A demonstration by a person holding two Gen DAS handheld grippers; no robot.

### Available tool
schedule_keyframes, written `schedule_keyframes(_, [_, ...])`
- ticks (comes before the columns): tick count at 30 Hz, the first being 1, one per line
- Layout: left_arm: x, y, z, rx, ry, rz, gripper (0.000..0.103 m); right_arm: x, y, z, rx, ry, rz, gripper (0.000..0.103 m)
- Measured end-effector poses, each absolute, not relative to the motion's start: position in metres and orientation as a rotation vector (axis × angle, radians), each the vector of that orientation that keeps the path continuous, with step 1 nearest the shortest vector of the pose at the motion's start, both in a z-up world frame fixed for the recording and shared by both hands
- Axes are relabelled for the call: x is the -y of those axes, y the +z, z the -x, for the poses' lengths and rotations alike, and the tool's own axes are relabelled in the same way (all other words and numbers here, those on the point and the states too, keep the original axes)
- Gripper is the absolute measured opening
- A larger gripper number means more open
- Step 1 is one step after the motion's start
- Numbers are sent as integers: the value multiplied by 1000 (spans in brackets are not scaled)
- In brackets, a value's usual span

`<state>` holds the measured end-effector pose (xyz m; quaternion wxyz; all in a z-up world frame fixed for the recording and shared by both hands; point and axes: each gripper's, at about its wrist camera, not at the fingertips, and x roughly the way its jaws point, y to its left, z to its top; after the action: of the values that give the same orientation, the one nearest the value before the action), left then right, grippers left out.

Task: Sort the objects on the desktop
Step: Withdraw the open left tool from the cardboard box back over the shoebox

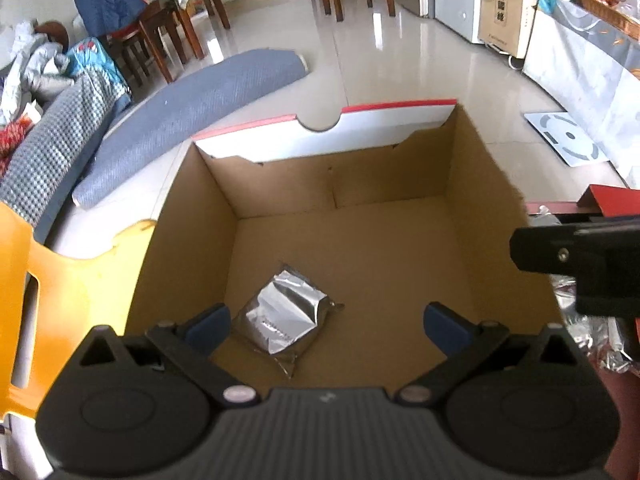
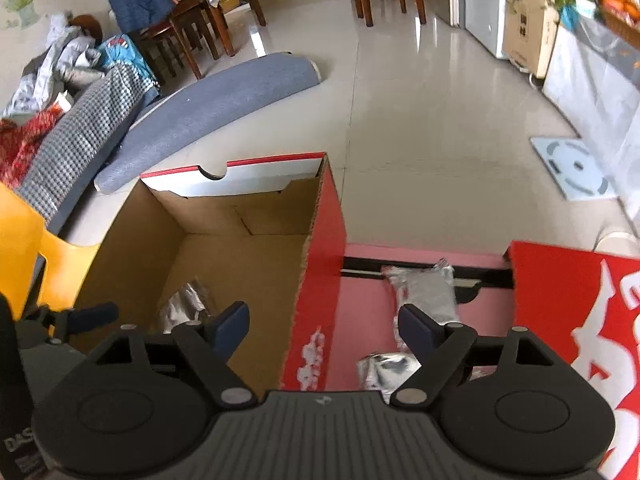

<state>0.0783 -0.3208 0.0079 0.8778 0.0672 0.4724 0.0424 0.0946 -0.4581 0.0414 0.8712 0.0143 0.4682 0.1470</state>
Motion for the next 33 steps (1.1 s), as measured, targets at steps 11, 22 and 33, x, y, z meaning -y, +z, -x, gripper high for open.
schedule_keyframes(11, [342, 26, -55, -939, 8, -123, 103, 486, 49, -90, -943, 247, 17, 80])
schedule_keyframes(22, [373, 36, -41, -875, -68, -174, 103, 520, 47, -86, -968, 185, 35, 56])
schedule_keyframes(33, [399, 54, -26, -795, -167, -208, 103, 552, 48, -87, -990, 118, -7, 49])
